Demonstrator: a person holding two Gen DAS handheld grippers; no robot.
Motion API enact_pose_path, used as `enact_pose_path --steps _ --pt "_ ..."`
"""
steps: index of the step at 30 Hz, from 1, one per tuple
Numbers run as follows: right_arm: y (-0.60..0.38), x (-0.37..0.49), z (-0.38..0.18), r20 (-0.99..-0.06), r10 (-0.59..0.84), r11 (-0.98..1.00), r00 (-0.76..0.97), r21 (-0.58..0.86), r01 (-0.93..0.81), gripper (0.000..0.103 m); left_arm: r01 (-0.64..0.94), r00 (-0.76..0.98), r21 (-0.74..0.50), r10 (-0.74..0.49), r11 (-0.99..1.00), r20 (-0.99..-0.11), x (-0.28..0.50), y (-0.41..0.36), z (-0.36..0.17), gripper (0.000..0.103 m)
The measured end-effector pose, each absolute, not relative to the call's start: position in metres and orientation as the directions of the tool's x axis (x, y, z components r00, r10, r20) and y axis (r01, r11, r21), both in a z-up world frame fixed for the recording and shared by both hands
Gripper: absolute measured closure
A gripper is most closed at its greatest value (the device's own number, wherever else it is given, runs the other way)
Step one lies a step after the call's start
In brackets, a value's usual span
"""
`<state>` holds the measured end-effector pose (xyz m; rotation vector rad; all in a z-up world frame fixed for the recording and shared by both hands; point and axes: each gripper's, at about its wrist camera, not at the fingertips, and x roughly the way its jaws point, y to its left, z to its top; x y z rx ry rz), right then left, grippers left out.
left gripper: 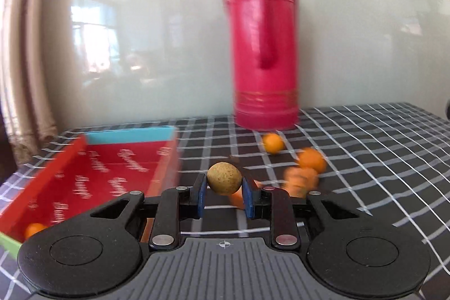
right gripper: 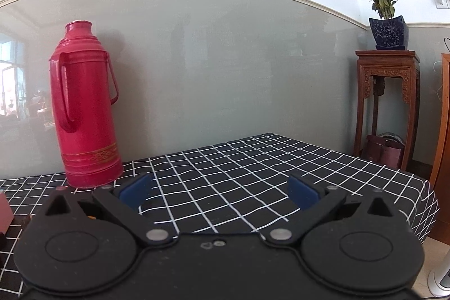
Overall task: Organize fruits
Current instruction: 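Carry the yellow-green fruit into the box and open the left tool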
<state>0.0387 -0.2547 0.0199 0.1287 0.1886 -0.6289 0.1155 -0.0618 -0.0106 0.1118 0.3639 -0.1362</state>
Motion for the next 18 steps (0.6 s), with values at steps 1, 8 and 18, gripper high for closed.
enact_pose_path --steps 1,8,18 --pt "-0.252 0.040 0.020 -0.213 -0.565 0.806 0.797 0.062 0.589 0.006 0.126 0.930 0.075 -0.092 0.989 -0.355 0.116 -0.054 -0.007 0.076" --pt "-0.230 0.047 0.019 -0.211 -0.522 0.841 0.827 0.035 0.540 0.006 -0.031 0.921 0.022 0.038 0.999 -0.389 0.125 -0.002 -0.003 0.076" --pt "-0.208 0.058 0.017 -0.232 -0.449 0.886 0.863 0.009 0.463 0.006 -0.116 0.852 -0.029 0.084 0.993 -0.517 0.144 0.031 -0.016 0.076"
